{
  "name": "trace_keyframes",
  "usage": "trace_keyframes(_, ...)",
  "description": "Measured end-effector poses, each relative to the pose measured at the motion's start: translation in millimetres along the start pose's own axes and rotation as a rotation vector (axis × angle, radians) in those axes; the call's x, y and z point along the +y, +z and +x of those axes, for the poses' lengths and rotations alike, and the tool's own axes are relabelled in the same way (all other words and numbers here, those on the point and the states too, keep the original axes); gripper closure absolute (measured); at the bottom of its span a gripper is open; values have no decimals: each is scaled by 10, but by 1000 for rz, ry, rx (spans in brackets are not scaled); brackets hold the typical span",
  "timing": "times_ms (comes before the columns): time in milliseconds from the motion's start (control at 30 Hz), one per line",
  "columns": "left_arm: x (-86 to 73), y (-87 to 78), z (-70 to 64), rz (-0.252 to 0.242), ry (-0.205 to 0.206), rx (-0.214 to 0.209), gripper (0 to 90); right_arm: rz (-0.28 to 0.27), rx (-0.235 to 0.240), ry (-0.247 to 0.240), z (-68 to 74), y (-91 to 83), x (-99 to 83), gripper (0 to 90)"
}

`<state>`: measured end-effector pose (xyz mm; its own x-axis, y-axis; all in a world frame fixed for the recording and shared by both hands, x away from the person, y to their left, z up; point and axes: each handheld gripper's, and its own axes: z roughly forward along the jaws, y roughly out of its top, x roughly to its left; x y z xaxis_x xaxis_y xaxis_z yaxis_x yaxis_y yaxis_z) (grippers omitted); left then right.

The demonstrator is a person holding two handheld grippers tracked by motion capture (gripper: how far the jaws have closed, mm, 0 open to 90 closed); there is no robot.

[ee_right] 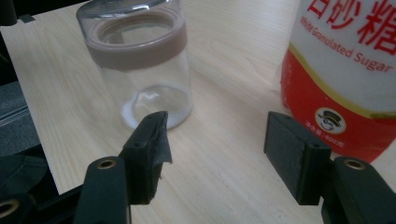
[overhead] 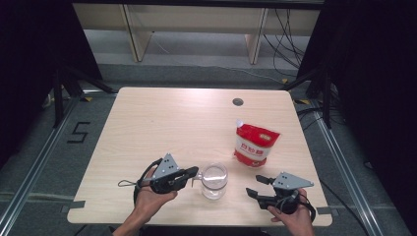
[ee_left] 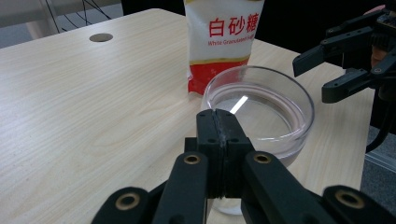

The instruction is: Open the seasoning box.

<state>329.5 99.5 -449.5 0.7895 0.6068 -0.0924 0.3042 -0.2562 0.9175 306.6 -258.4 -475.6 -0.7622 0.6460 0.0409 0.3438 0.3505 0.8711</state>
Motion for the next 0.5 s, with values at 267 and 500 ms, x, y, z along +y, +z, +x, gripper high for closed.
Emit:
trace_keyframes(267, -6, 5, 31, 5, 23, 0, 884, -13, 22, -35, 83, 82, 53, 506)
trace_keyframes(500, -33, 15, 44, 3, 0, -3, 881, -23, 37, -70, 128, 118, 110, 585)
